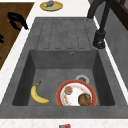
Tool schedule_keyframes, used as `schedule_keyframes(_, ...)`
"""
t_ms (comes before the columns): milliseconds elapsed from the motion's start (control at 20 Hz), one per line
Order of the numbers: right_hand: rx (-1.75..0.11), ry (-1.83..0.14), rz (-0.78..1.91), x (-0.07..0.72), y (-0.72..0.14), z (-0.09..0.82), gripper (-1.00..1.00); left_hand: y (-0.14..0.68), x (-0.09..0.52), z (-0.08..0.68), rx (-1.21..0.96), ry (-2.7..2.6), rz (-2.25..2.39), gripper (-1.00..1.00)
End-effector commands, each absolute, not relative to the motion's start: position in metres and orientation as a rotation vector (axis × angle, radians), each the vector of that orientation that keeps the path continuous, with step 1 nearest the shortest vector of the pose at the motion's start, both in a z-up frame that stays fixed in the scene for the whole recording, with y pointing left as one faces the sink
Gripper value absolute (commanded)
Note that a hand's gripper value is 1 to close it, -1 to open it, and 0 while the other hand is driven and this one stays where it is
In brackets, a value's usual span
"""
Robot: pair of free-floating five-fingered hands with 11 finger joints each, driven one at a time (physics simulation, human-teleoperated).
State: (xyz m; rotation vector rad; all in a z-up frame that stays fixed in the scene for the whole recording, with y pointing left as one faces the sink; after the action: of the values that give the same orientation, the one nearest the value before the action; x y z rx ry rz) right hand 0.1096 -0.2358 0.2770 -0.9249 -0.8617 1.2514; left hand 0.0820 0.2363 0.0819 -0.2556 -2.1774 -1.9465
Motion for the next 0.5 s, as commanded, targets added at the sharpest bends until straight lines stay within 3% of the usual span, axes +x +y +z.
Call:
schedule_keyframes(0, -0.924, -0.868, 1.27, 0.141, -0.223, 0.253, -1.0, 0.236, 0.082, 0.082, -0.256, -2.177, -1.947, 0.0)
schedule_keyframes(450, -0.916, -0.857, 1.264, 0.217, -0.191, 0.196, -1.0, 0.236, 0.082, 0.082, -0.256, -2.177, -1.947, 0.0)
